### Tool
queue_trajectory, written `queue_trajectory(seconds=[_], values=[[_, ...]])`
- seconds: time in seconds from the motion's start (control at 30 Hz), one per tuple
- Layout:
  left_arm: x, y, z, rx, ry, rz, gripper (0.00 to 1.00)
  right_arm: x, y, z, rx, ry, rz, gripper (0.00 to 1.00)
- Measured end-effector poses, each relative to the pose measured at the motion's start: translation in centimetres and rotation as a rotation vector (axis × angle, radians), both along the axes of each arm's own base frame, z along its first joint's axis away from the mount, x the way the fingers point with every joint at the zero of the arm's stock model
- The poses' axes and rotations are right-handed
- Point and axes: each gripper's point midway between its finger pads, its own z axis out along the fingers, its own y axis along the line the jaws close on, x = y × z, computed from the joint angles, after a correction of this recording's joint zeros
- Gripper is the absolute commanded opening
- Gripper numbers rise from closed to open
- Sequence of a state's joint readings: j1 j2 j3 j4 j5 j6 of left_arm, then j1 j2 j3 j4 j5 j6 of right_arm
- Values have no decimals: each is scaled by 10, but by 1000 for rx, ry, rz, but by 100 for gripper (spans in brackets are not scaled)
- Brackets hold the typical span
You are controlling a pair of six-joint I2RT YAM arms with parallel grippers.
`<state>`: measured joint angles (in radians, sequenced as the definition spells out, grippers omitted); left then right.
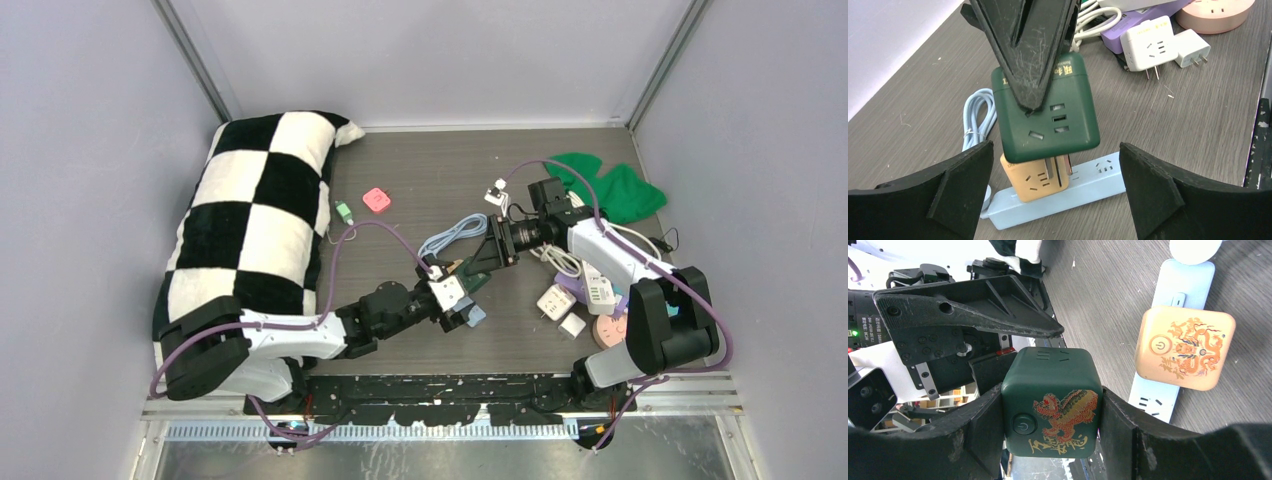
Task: Pull the plug off the socket
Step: Place the plug at the center of the board.
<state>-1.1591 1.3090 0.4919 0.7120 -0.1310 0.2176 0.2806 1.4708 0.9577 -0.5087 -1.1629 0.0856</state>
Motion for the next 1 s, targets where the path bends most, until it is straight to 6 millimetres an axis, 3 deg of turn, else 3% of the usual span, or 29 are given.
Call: queue_trajectory(seconds=[0.4,0.47,0.57,0.6,0.67,0.77,0.9,0.97,1.0], values=[[12,-15,1,-55,60,64,63,-3,3,0,3,4,11,4],[12,-15,0,-59,69,68,52,-3,3,0,3,2,12,7],[13,-15,-1,-65,81,79,18,-2,4,-1,3,7,10,13],[14,-15,-1,-65,82,81,8,-2,4,-1,3,8,10,18],[14,-15,-1,-68,85,83,1,-2,4,-2,2,13,9,26],[13,-15,-1,-70,90,83,0,-2,4,-2,2,15,9,48],[13,-15,-1,-76,100,84,0,-3,4,-2,0,21,9,88],[12,-15,-2,-80,111,84,0,-4,4,-2,-1,23,12,99],[12,-15,-3,-85,121,86,0,-4,4,-3,-1,16,16,99]])
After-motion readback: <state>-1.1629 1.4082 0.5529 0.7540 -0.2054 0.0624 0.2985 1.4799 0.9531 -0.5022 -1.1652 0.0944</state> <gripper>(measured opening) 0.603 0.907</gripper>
